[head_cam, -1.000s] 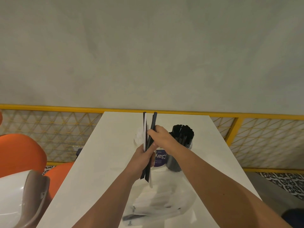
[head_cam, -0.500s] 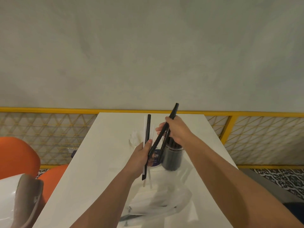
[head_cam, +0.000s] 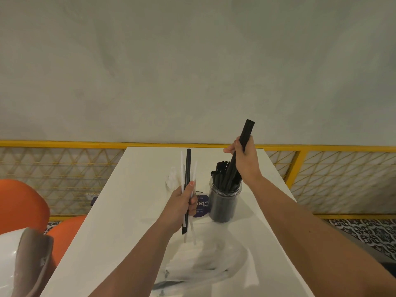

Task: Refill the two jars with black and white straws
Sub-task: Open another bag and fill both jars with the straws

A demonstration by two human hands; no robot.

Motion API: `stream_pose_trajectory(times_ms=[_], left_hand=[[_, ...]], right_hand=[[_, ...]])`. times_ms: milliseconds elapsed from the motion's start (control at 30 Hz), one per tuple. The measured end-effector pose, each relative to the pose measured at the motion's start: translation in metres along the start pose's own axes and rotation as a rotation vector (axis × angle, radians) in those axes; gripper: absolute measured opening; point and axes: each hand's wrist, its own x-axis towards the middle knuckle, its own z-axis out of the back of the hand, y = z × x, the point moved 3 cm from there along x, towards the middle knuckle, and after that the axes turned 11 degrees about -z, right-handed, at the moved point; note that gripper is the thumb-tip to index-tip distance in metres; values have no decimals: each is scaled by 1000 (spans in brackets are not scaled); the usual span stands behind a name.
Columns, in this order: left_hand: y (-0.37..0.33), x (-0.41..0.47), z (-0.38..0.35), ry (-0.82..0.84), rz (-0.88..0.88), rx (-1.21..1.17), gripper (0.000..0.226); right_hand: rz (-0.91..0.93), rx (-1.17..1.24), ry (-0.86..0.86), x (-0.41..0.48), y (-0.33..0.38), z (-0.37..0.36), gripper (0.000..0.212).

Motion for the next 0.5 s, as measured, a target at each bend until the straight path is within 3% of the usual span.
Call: stream_pose_trajectory(times_ms=[233, 367, 433, 500], left_hand=[[0, -1, 3, -11, 0, -26, 36], [-1, -1, 3, -4, -2, -23, 35], [-1, -1, 4, -5, -4, -32, 35], [-1, -1, 4, -5, -3, -42, 34]], right_hand=[[20, -98, 78, -9, -11, -7, 8], [-86, -415, 111, -9, -38, -9, 14], [-111, -614, 117, -7, -49, -8, 3], [-116, -597, 102, -7, -51, -6, 15]])
